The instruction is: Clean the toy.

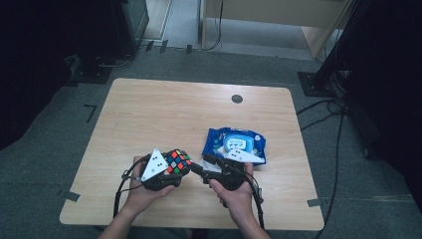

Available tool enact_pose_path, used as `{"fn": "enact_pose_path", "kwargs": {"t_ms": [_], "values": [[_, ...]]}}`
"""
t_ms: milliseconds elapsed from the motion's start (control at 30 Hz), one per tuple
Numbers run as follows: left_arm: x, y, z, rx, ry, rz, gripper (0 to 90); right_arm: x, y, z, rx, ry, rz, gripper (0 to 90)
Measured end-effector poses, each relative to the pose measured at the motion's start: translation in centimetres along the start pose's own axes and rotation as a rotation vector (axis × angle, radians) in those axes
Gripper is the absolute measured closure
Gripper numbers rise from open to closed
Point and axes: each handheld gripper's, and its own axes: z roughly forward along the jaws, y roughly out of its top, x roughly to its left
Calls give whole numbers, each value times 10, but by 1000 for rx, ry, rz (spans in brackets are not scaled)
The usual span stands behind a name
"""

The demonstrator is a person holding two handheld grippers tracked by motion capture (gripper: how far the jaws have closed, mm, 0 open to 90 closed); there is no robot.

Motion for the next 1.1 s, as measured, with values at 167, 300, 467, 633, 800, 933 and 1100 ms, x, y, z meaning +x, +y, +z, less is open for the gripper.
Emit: {"fn": "enact_pose_path", "kwargs": {"t_ms": [167,300,467,633,800,933,1100], "values": [[-9,0,5,-4,-2,13,341,9,-3,11,40,23,60,298],[-15,0,5,-21,7,30,341,4,-5,16,53,-4,101,305],[-18,0,4,-44,30,37,341,0,-8,23,92,11,150,297],[-21,0,4,-62,44,33,341,-5,-10,25,84,57,204,306],[-20,-1,6,-55,38,23,335,-10,-11,23,85,73,254,343],[-20,-1,9,-43,29,11,333,-11,-11,23,84,63,247,344],[-19,-2,14,16,12,-7,329,1,-9,20,72,-61,71,345]]}}
